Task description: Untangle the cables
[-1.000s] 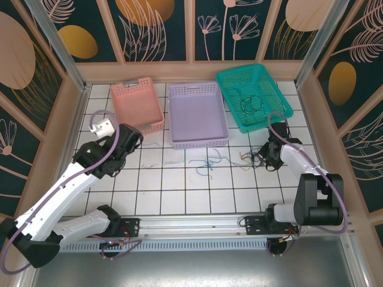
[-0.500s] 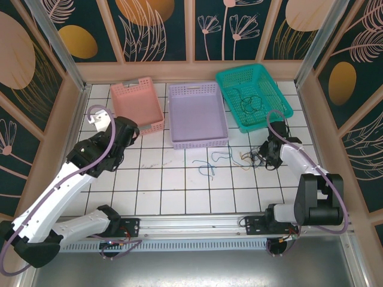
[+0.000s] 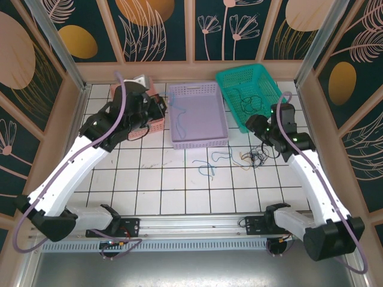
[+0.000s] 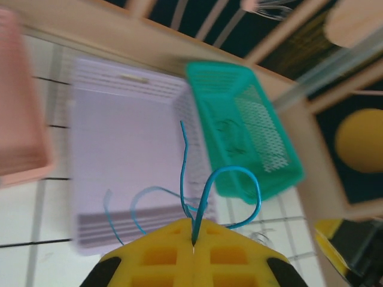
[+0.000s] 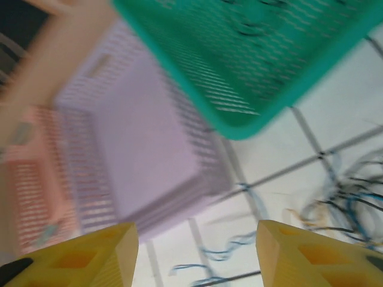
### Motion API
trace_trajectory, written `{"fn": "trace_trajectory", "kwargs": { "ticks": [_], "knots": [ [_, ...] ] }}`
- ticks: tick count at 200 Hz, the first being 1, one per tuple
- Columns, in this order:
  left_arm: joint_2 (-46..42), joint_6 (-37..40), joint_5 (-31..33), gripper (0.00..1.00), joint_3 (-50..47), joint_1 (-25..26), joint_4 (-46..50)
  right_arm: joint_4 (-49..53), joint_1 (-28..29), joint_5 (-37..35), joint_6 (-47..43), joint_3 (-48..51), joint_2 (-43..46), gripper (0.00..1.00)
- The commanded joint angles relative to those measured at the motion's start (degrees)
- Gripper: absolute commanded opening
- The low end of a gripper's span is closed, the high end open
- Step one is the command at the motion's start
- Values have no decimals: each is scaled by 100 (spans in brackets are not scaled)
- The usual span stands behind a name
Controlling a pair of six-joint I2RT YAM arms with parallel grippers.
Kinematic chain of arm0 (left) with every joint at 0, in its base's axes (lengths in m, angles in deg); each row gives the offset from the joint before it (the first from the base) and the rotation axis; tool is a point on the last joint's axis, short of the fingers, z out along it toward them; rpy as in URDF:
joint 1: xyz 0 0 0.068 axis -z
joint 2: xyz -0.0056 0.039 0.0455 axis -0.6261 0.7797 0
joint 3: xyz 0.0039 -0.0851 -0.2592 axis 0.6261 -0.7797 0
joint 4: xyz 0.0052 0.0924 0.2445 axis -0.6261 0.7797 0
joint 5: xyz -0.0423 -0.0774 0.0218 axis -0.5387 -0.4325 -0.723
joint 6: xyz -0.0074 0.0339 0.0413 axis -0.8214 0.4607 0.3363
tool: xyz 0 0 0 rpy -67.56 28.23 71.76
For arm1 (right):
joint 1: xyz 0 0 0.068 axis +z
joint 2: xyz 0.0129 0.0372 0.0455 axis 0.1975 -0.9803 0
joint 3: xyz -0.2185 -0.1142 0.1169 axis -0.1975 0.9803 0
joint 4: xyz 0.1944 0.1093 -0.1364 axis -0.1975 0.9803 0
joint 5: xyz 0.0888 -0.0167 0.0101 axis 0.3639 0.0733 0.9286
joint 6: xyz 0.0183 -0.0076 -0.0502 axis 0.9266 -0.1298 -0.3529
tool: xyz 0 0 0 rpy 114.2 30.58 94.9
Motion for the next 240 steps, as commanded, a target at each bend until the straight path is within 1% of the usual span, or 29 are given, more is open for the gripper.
{"fn": "trace_trajectory", "kwargs": {
  "ticks": [1,16,22,30,37,49,70,81,91,110,147,162,173,187,200,229,240],
  "knots": [
    [366,177,-1140,0,451,-13,-526,-378,59,849,820,-202,124,59],
    [528,137,-1229,0,606,-14,-653,-793,114,1470,1662,-62,82,60],
    [575,126,-1245,0,646,-14,-717,-1014,160,1672,2233,62,74,60],
    [637,105,-1266,0,687,-14,-796,-1268,222,1824,2821,247,78,60],
    [690,95,-1320,0,705,-14,-895,-1706,296,1933,3395,464,100,60],
    [746,58,-1430,0,678,-14,-1098,-2352,481,1874,4433,787,146,61],
    [794,-23,-1639,0,567,-12,-1466,-2976,846,1550,5928,1046,27,64],
    [791,-85,-1678,0,473,-14,-1623,-3143,983,1536,6655,1139,-94,65],
    [788,-113,-1757,0,400,-12,-1760,-3634,1160,1529,7259,1325,-250,65],
    [796,-178,-1935,0,265,-14,-2015,-4365,1451,1229,8009,1504,-499,65],
    [697,-263,-2049,0,-36,-13,-2328,-5298,1609,1065,8640,1449,-1114,66],
    [654,-257,-2032,0,-114,-14,-2361,-5346,1614,1086,8619,1315,-1271,65],
    [648,-235,-2021,0,-133,-10,-2354,-4951,1572,1138,8252,1112,-1298,64],
    [647,-191,-1961,0,-94,-13,-2305,-4077,1465,1109,7402,819,-1217,64],
    [653,-131,-1855,0,-30,-14,-2220,-3359,1371,912,6475,689,-1030,64],
    [693,38,-1673,0,114,-18,-2026,-2756,1012,763,4908,915,-489,65],
    [715,117,-1688,0,182,-32,-1969,-2400,849,718,4045,780,-316,64]
  ]
}}
